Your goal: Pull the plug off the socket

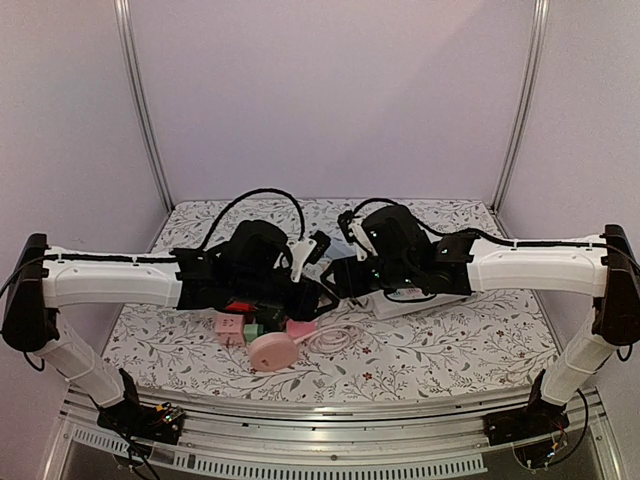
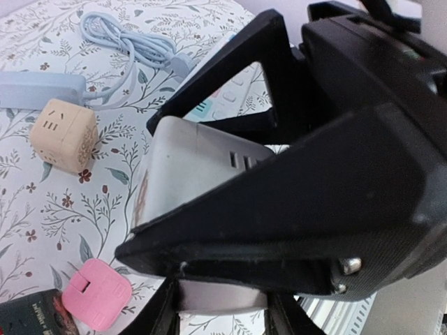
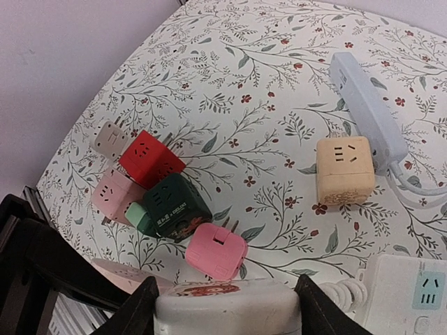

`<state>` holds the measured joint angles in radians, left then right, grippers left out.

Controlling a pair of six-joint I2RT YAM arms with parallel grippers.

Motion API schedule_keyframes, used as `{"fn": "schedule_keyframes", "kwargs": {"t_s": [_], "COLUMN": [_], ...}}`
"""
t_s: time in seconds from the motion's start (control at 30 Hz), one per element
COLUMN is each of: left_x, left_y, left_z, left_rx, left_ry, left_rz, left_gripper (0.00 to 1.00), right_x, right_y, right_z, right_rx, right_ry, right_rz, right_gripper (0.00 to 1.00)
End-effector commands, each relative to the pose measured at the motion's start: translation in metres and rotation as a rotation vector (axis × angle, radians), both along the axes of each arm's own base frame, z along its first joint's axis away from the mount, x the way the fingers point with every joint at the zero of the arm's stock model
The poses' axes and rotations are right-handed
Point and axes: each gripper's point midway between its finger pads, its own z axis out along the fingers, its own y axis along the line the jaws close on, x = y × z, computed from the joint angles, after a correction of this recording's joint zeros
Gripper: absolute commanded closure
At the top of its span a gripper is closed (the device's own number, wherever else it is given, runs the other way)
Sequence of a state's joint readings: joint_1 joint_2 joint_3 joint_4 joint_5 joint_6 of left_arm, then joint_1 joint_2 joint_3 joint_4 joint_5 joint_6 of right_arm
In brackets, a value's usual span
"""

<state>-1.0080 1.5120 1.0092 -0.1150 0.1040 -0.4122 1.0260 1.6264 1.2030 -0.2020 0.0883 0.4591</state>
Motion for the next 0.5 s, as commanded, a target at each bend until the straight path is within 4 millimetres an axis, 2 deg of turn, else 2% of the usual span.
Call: {"fn": "schedule_keyframes", "kwargs": {"t_s": [0.0, 0.13, 0.33, 0.47], "left_x": [0.012, 0.012, 0.013, 0.015], "left_y": [-0.006, -0.005, 0.001, 0.009], "left_z": [-0.008, -0.005, 0.003, 0.007], "left_rx": [0.025, 0.023, -0.005, -0.040], "left_ry": [-0.032, -0.041, -0.040, -0.021], "left_rz": [0.016, 0.016, 0.020, 0.021], "left_gripper": [0.66, 0.82, 1.00, 1.00], "right_x": [-0.031, -0.031, -0.039, -0.050], "right_y": [0.042, 0.042, 0.039, 0.033], "right_z": [0.065, 0.063, 0.046, 0.040], "right_rx": [0.240, 0.230, 0.188, 0.152], "right_ry": [-0.044, -0.050, -0.054, -0.092], "right_rz": [0.172, 0.182, 0.233, 0.307], "right_gripper": [0.77, 0.77, 0.78, 0.78]}}
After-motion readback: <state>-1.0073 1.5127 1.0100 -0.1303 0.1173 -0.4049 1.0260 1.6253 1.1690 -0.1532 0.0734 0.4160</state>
